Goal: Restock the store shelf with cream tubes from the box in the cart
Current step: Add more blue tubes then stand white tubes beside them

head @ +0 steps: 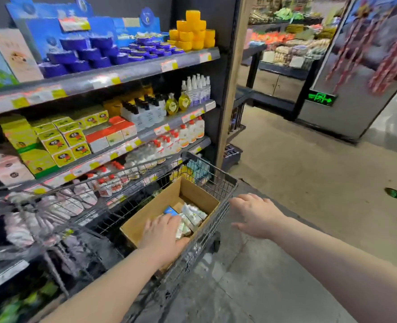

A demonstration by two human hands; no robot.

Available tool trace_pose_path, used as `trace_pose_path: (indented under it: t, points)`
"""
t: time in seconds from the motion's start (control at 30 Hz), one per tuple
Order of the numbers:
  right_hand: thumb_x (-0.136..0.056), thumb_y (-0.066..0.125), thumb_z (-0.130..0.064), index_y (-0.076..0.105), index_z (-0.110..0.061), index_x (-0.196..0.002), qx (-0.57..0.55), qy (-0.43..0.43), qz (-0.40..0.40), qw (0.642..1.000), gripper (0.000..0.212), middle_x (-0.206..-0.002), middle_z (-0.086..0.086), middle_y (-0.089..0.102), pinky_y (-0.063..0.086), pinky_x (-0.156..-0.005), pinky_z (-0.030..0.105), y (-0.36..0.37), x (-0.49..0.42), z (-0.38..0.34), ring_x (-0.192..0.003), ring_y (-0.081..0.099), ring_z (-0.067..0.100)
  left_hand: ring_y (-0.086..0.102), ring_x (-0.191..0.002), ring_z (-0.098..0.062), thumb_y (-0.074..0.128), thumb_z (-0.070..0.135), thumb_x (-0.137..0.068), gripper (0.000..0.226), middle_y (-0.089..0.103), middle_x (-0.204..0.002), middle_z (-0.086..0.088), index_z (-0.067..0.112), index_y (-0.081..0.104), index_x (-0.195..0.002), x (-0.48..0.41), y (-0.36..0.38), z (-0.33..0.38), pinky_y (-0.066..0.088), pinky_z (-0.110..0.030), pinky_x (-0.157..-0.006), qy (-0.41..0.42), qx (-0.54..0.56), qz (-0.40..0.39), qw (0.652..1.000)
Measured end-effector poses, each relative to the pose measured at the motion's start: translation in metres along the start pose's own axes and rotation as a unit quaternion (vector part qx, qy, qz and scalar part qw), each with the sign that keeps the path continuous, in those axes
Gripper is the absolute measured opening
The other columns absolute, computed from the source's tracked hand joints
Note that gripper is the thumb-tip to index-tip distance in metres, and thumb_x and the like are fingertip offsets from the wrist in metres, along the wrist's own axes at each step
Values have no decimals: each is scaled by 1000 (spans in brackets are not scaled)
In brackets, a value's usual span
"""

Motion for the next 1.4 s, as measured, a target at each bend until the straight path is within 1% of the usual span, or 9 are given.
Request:
trace_pose_path:
  t: [0.13, 0.3, 0.43, 0.7, 0.87, 0.97, 1.1, 1.2, 1.4]
  points:
    - [-89, 53, -45, 24, -28, -147, -20, -37, -28, 999, 67, -152, -1, 30, 29, -112, 44, 7, -36, 15, -141, 26, 21, 25, -139, -22, 40, 58, -90, 65, 30, -150, 1, 23, 26, -144, -9, 10, -5, 15, -44, -117, -61, 0, -18, 998]
    - [-89, 53, -45, 28, -28, -145, -23, -79, -54, 995, 63, -149, -1, 34, 28, -112, 44, 15, -87, 20, -139, 29, 21, 36, -133, -22, 39, 63, -88, 68, 39, -144, 0, 22, 31, -142, -28, 22, -31, 26, -42, -109, -126, -1, -23, 992]
    - [-90, 52, -43, 29, -29, -144, -4, -90, -77, 993, 61, -149, -2, 34, 30, -110, 42, 18, -135, 29, -139, 30, 20, 33, -135, -23, 39, 59, -89, 67, 37, -146, -1, 20, 30, -143, -64, 37, -45, 25, -41, -111, -151, 15, -49, 987]
    - [-89, 53, -44, 33, -27, -143, 14, -82, -138, 987, 60, -144, 0, 42, 36, -107, 40, 19, -251, 35, -133, 40, 22, 42, -126, -26, 44, 59, -88, 61, 47, -135, -4, 21, 39, -135, -151, 42, -83, 32, -41, -102, -173, 42, -88, 980]
    - [-88, 51, -39, 43, -21, -133, 29, -82, -208, 974, 49, -131, 5, 50, 43, -98, 39, 58, -300, 30, -122, 50, 28, 38, -131, -24, 42, 59, -89, 65, 41, -143, -3, 22, 31, -142, -181, 63, -102, 28, -41, -107, -218, 64, -125, 966]
    - [-88, 53, -40, 43, -20, -132, 36, -84, -249, 964, 49, -132, 6, 49, 43, -98, 39, 83, -331, 27, -122, 50, 28, 38, -130, -25, 43, 58, -89, 64, 42, -141, -3, 22, 31, -141, -194, 82, -106, 34, -39, -104, -242, 97, -142, 955]
    - [-88, 57, -37, 42, -20, -135, 26, -89, -293, 952, 52, -135, 7, 49, 44, -101, 40, 124, -373, 23, -123, 51, 26, 44, -124, -27, 47, 55, -87, 66, 46, -138, -4, 21, 30, -141, -215, 111, -108, 38, -43, -102, -286, 145, -167, 932]
    - [-87, 57, -37, 45, -20, -132, 18, -103, -320, 941, 49, -134, 6, 52, 45, -100, 40, 160, -400, 20, -121, 51, 25, 42, -127, -25, 45, 53, -89, 62, 43, -140, -3, 21, 33, -141, -236, 135, -107, 37, -41, -102, -311, 176, -180, 916]
    - [-93, 51, -34, 39, -17, -139, 28, -119, -360, 925, 51, -137, 9, 47, 44, -100, 39, 228, -442, 10, -125, 49, 28, 32, -136, -24, 45, 47, -92, 63, 32, -150, -4, 20, 26, -145, -289, 193, -109, 31, -37, -109, -364, 245, -200, 876]
Point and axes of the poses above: each hand's wrist, its own x-axis away from the middle knuckle, its own y-axis out of the palm, z = x × y, the point moved 2 cm from there along -x, towards the middle knuckle
